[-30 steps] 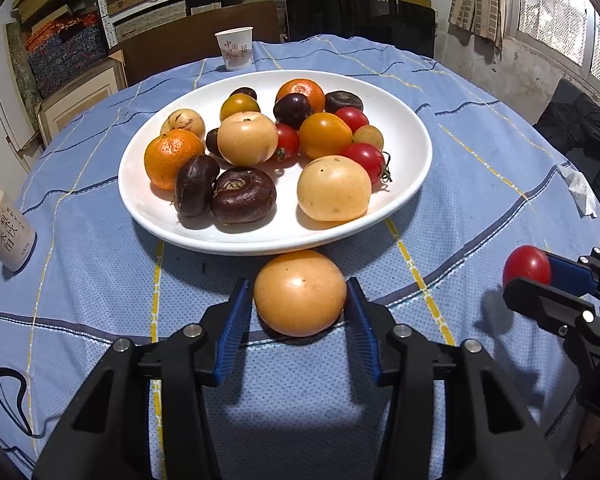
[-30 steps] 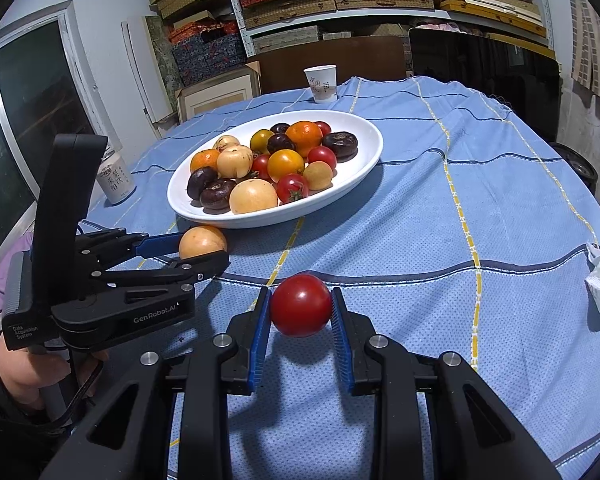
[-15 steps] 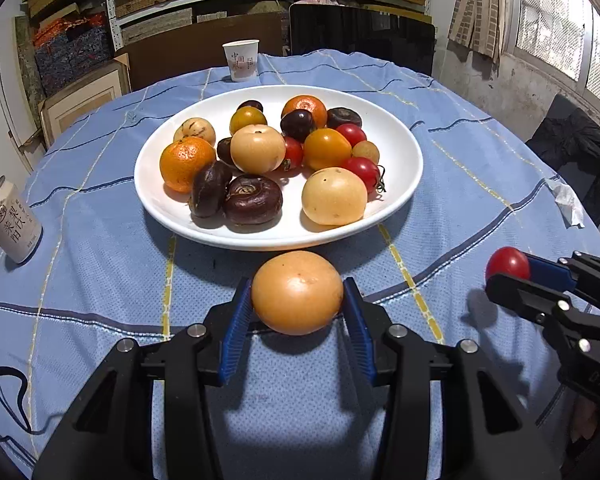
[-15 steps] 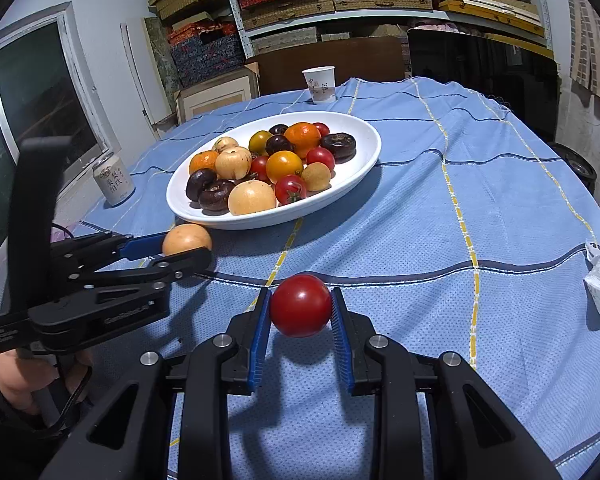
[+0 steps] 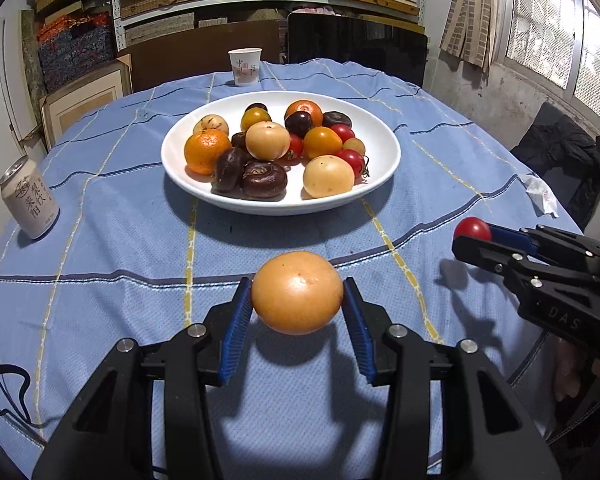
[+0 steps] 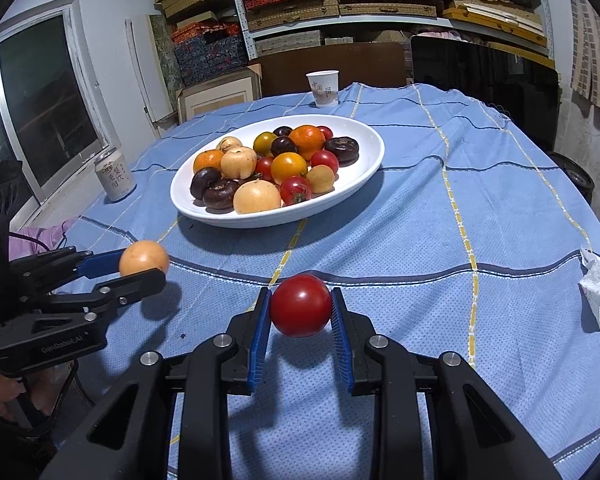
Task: Organize fruits
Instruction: 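Carry both fruits onto the white plate and open both tools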
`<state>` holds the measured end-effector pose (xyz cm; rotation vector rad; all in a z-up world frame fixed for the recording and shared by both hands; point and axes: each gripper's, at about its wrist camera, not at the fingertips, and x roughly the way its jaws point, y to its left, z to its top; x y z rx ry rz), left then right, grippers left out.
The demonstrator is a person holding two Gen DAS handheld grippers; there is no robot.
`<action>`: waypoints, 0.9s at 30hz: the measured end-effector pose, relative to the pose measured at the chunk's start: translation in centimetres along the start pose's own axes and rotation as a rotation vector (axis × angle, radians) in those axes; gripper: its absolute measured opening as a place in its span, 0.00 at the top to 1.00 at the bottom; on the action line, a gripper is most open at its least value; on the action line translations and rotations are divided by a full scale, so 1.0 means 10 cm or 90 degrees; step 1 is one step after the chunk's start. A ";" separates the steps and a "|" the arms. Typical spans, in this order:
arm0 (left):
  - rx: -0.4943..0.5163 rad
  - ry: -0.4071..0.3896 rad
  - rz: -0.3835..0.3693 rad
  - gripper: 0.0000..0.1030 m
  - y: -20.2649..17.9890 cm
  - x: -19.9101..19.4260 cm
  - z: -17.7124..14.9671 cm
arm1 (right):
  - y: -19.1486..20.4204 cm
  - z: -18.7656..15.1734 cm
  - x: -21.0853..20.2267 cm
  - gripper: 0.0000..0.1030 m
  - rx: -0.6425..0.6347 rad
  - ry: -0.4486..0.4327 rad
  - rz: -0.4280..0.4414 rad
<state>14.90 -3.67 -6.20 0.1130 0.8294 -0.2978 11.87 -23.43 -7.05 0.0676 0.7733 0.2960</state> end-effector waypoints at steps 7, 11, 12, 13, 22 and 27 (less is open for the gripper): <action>-0.008 -0.014 0.006 0.57 0.06 -0.10 -0.02 | 0.05 -0.03 -0.02 0.71 -0.007 0.002 -0.002; -0.009 -0.020 0.009 0.57 0.06 -0.14 -0.03 | 0.10 -0.07 -0.03 0.71 -0.016 0.005 -0.001; -0.009 -0.020 0.009 0.57 0.06 -0.15 -0.03 | 0.11 -0.09 -0.03 0.71 -0.018 0.006 -0.002; -0.011 -0.021 0.009 0.57 0.07 -0.15 -0.04 | 0.13 -0.11 -0.03 0.71 -0.022 0.008 -0.002; -0.018 -0.028 0.011 0.57 0.10 -0.23 -0.06 | 0.21 -0.13 -0.10 0.71 -0.031 0.006 0.007; -0.019 -0.036 0.014 0.57 0.10 -0.27 0.01 | 0.23 -0.05 -0.15 0.71 -0.032 0.000 0.013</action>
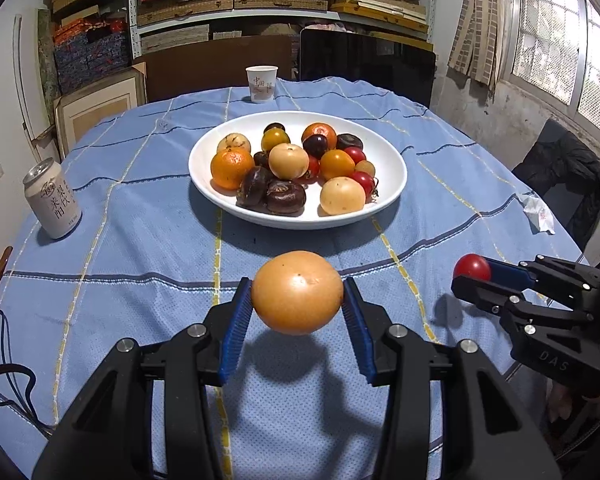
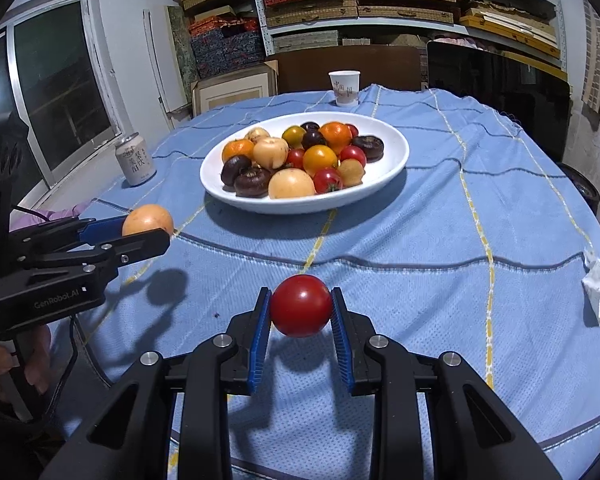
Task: Organize fruits
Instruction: 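Carry both fruits onto the white plate and open both tools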
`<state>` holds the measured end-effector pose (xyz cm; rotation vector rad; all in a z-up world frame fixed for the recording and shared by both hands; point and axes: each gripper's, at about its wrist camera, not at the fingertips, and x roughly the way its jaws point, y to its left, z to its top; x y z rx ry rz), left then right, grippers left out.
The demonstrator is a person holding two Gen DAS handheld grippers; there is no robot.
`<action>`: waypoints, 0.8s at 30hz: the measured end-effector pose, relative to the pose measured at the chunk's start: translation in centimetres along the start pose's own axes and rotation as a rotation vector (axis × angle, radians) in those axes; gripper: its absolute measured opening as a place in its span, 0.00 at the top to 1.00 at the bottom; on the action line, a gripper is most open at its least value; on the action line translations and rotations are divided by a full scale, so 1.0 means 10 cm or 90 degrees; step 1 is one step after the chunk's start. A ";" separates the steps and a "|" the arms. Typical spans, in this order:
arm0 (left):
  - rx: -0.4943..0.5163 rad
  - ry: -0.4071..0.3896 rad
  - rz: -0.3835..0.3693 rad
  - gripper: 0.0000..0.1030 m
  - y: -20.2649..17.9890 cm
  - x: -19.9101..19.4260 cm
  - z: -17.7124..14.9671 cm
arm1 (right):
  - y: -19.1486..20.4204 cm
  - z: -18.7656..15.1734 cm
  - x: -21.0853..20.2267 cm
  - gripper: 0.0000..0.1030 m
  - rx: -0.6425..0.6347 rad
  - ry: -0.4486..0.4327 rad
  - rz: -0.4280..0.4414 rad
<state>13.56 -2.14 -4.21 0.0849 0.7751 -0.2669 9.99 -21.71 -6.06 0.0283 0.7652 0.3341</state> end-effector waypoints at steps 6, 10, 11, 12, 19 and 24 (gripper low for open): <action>0.004 -0.022 0.002 0.57 0.01 -0.06 0.27 | 0.00 0.31 -0.10 0.71 -0.013 -0.022 0.006; 0.006 -0.045 -0.002 0.57 0.05 -0.11 0.64 | -0.02 0.77 -0.17 0.71 -0.027 -0.047 0.013; 0.008 -0.049 -0.002 0.57 0.06 -0.11 0.74 | -0.03 0.88 -0.17 0.71 -0.031 -0.051 0.012; 0.009 -0.052 -0.002 0.57 0.06 -0.09 0.84 | -0.04 0.99 -0.16 0.71 -0.034 -0.056 0.010; -0.006 -0.019 -0.013 0.57 0.15 0.33 1.44 | -0.19 1.74 0.22 0.71 -0.030 -0.041 0.008; -0.021 0.021 0.006 0.57 0.28 0.79 1.58 | -0.22 1.97 0.67 0.71 -0.030 -0.008 0.006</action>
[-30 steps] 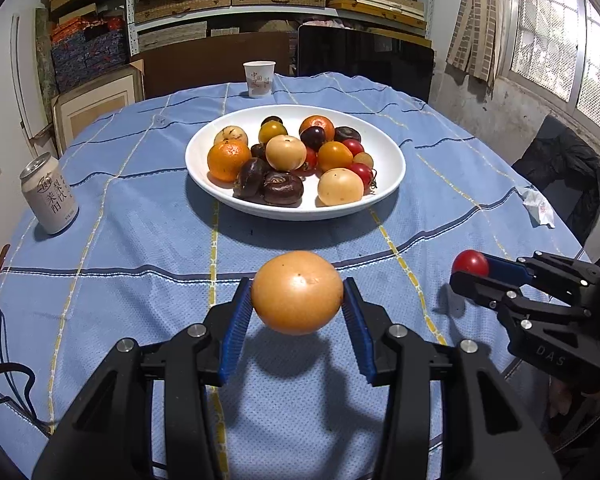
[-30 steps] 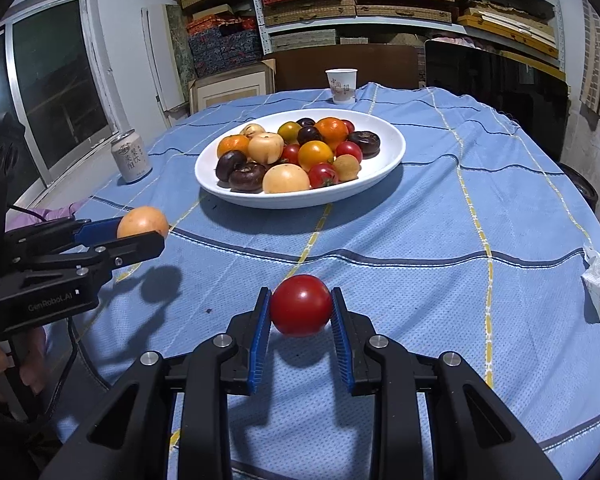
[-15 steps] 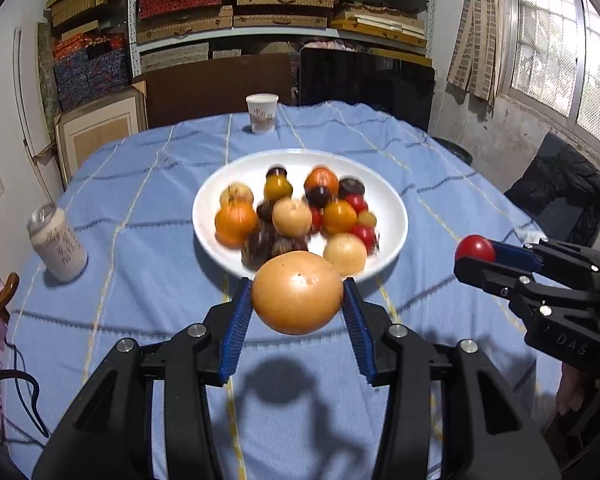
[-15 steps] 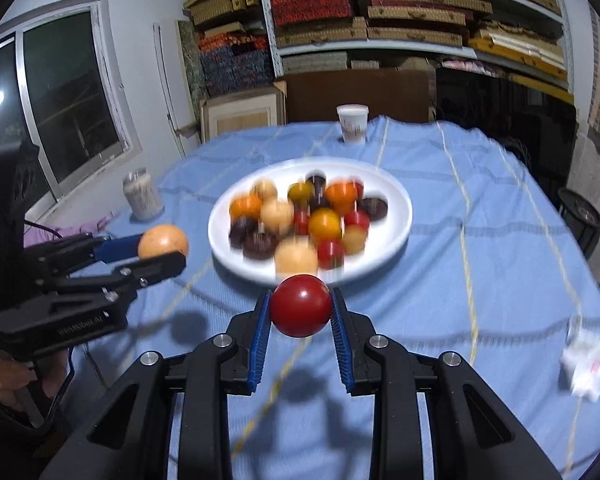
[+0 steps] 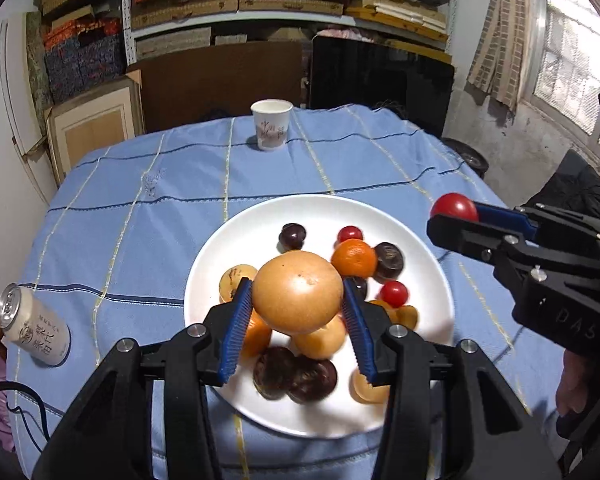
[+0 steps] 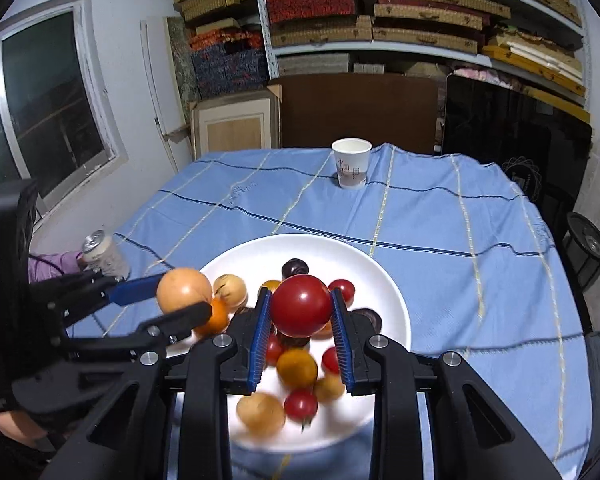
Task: Organize fruits
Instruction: 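Carry both fruits onto the white plate and open both tools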
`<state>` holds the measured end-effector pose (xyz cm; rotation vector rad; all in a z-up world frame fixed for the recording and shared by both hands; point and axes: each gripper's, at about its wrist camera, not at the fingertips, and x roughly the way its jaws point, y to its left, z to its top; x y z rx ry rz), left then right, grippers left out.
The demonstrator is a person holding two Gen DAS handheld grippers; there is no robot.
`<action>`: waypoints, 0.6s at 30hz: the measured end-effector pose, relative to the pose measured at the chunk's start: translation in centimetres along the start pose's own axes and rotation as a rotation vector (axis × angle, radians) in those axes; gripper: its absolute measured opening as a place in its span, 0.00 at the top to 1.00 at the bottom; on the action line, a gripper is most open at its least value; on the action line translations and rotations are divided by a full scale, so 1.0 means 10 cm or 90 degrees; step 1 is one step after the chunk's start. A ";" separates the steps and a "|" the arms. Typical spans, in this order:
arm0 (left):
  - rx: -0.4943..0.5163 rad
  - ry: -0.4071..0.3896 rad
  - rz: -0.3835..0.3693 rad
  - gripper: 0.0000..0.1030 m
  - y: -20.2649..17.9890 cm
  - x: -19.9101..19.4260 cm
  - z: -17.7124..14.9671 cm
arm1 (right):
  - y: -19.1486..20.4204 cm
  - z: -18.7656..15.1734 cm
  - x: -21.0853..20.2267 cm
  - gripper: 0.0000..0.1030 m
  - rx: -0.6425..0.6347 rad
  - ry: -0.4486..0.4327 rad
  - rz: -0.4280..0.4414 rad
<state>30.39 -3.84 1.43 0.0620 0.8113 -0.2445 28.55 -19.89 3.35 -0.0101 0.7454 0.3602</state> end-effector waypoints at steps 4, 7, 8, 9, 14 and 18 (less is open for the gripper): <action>-0.011 0.024 0.007 0.57 0.09 0.26 0.03 | -0.03 0.10 0.32 0.71 0.014 0.021 0.009; -0.014 0.033 0.010 0.57 0.14 0.40 0.06 | -0.04 0.14 0.50 0.71 0.024 0.032 0.018; -0.015 0.037 0.009 0.57 0.15 0.43 0.07 | -0.04 0.15 0.55 0.71 0.027 0.036 0.025; -0.015 0.040 0.009 0.57 0.16 0.46 0.07 | -0.03 0.17 0.61 0.70 0.029 0.043 0.033; -0.032 0.048 0.015 0.46 0.23 0.54 0.08 | 0.01 0.22 0.74 0.56 0.027 0.046 0.038; -0.035 0.022 0.020 0.29 0.24 0.39 0.08 | 0.03 0.23 0.62 0.56 0.021 0.029 0.040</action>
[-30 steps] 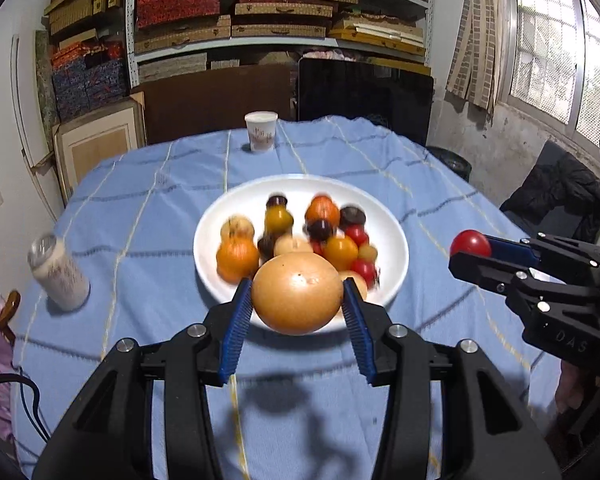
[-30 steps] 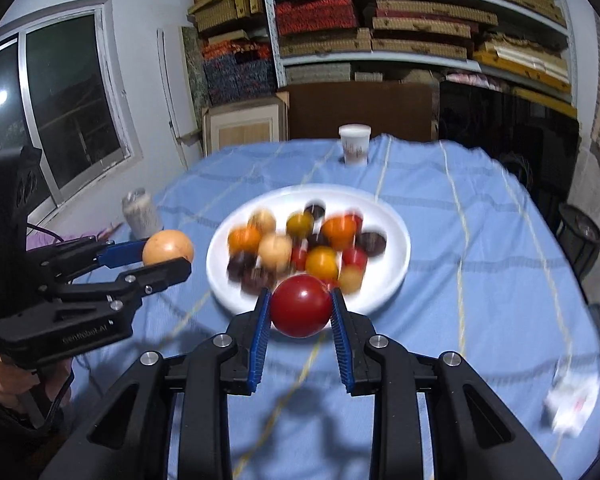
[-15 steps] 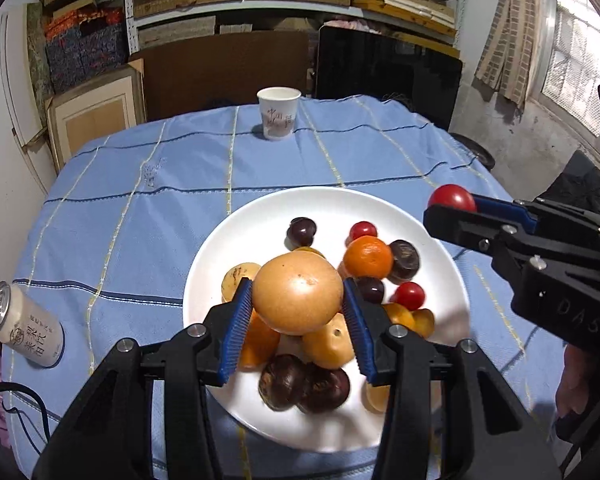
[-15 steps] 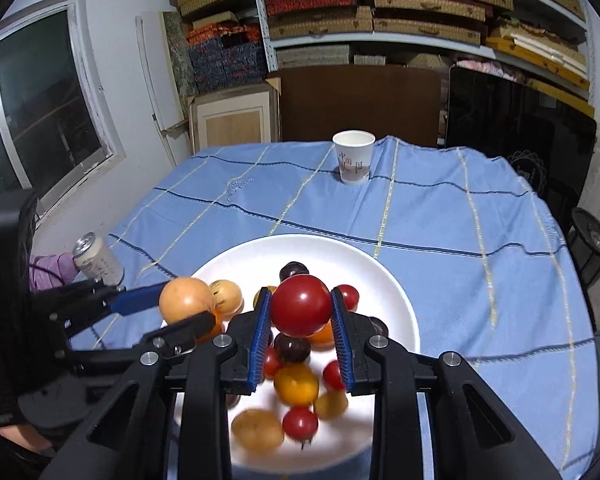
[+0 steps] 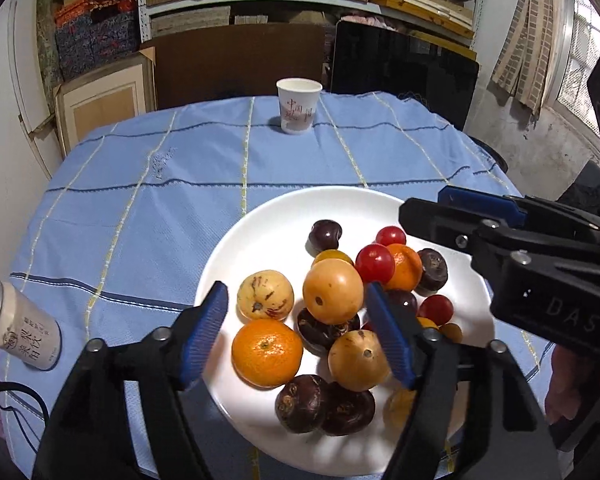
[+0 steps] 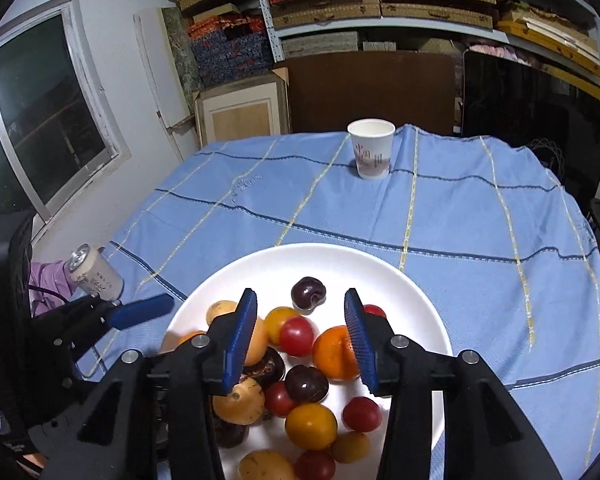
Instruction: Organize fruits
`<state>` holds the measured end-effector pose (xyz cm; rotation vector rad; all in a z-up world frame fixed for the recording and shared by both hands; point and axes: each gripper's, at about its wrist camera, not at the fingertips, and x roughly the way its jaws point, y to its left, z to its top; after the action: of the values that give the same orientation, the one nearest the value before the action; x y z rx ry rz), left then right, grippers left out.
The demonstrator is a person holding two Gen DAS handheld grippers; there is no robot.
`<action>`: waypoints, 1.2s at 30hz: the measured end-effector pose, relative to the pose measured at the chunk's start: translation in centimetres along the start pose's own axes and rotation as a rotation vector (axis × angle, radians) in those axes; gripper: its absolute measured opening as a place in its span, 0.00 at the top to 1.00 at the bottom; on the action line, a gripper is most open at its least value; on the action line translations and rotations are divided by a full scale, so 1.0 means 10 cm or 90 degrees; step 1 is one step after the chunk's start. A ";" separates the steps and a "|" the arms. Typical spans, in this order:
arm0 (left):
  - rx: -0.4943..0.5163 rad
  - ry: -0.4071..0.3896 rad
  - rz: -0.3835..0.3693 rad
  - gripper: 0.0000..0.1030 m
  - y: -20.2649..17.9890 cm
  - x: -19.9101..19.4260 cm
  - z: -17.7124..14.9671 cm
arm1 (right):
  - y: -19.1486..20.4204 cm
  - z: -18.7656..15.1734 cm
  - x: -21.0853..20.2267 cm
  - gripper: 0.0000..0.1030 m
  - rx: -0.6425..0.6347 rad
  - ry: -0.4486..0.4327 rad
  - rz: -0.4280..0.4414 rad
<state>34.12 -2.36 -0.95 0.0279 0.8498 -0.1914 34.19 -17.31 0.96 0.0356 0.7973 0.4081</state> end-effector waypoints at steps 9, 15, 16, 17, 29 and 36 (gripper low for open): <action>0.019 -0.019 0.008 0.20 -0.13 -0.22 -0.09 | 0.02 -0.09 -0.23 0.56 -0.003 -0.015 -0.009; 0.018 0.009 0.023 0.10 -0.13 -0.18 -0.16 | -0.02 -0.20 -0.21 0.41 0.009 0.005 -0.037; 0.016 0.017 0.028 0.09 -0.12 -0.16 -0.18 | -0.03 -0.23 -0.20 0.34 0.015 0.005 -0.045; 0.014 0.026 0.031 0.09 -0.11 -0.14 -0.19 | -0.05 -0.26 -0.20 0.33 0.020 0.004 -0.050; -0.010 0.000 0.052 0.07 -0.08 -0.69 -0.52 | -0.03 -0.65 -0.58 0.10 0.053 -0.002 -0.088; -0.018 -0.081 0.051 0.05 -0.11 -1.45 -0.78 | 0.11 -0.84 -1.13 0.04 0.058 -0.046 -0.096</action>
<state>18.78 -0.33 4.77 0.0229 0.7231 -0.1045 20.88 -21.46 3.01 0.0741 0.7410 0.2266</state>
